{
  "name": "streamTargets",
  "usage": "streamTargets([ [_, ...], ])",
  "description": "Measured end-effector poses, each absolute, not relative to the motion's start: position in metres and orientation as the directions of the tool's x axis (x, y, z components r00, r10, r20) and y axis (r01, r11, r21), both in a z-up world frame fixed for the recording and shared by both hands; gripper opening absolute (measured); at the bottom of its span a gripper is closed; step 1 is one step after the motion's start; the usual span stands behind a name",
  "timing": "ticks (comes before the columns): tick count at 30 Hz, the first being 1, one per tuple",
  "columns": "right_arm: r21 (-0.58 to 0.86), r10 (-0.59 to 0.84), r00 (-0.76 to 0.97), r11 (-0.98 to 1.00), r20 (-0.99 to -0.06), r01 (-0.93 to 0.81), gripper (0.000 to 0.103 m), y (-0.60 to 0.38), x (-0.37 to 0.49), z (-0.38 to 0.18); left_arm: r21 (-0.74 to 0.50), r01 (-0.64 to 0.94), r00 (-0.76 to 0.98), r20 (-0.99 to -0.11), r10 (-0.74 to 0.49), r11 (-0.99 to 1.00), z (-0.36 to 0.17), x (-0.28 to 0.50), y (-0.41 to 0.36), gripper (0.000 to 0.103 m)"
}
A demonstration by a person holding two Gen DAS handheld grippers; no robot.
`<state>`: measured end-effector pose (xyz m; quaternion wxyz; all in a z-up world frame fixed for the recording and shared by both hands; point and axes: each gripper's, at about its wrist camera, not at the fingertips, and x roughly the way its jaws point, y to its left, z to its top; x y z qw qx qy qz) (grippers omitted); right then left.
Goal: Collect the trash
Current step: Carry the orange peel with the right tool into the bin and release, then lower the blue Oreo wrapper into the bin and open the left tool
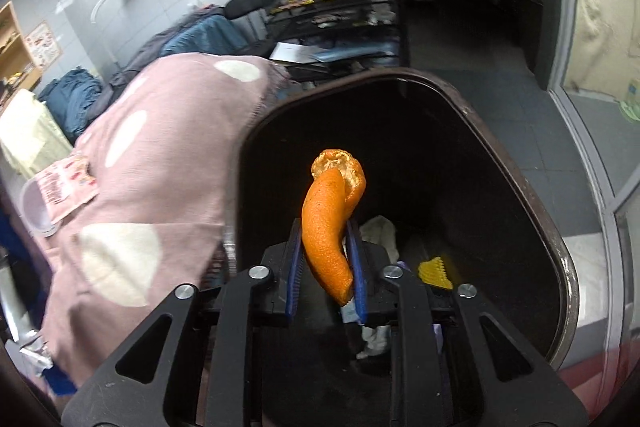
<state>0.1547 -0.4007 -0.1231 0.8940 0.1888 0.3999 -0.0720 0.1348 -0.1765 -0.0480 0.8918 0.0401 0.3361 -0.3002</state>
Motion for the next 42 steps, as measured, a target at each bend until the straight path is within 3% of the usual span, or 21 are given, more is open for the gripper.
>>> streamTargets([
  [1,0.288,0.025,0.668,0.914,-0.744,0.287,0.041,-0.403,0.154,-0.125,-0.13,0.564,0.592,-0.626,-0.509,0.816,-0.049,0.135,-0.178,0.019],
  [3,0.317,0.034,0.675,0.9,-0.737,0.301,0.057,-0.408,0.151,-0.128,-0.134,0.568,0.583,-0.631,-0.512,0.812,-0.05,0.136,-0.179,0.019],
  [6,0.323,0.029,0.681,0.895,-0.731,0.309,0.064,-0.41,0.147,-0.129,-0.134,0.572,0.577,-0.636,-0.513,0.809,-0.05,0.137,-0.183,0.019],
  [16,0.346,-0.024,0.716,0.864,-0.698,0.366,0.076,-0.421,0.122,-0.117,-0.144,0.599,0.544,-0.648,-0.533,0.787,-0.051,0.145,-0.198,0.019],
  [22,0.299,-0.156,0.733,0.841,-0.662,0.45,0.083,-0.43,0.102,-0.101,-0.141,0.625,0.517,-0.662,-0.542,0.768,-0.052,0.152,-0.22,0.019],
  [29,0.282,-0.274,0.738,0.799,-0.617,0.532,0.086,-0.448,0.085,-0.083,-0.13,0.65,0.473,-0.702,-0.533,0.749,-0.061,0.161,-0.249,0.019],
  [42,0.295,-0.293,0.729,0.773,-0.619,0.561,0.088,-0.469,0.074,-0.077,-0.127,0.643,0.425,-0.761,-0.49,0.755,-0.077,0.182,-0.282,0.021],
])
